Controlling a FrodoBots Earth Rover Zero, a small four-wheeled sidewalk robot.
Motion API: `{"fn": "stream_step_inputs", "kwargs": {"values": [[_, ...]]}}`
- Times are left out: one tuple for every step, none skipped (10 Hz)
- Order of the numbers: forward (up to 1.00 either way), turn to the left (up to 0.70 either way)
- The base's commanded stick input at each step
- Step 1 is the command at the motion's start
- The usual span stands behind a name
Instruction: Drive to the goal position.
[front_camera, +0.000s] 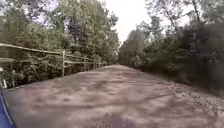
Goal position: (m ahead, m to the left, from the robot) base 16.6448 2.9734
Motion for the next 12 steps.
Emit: {"fn": "stream_step_inputs", "kwargs": {"values": [[0.7,0.0],[0.7,0.0],[0.7,0.0],[0.7,0.0],[0.7,0.0],[0.7,0.0],[0.7,0.0],[0.7,0.0],[0.7,0.0],[0.7,0.0],[0.7,0.0],[0.7,0.0]]}}
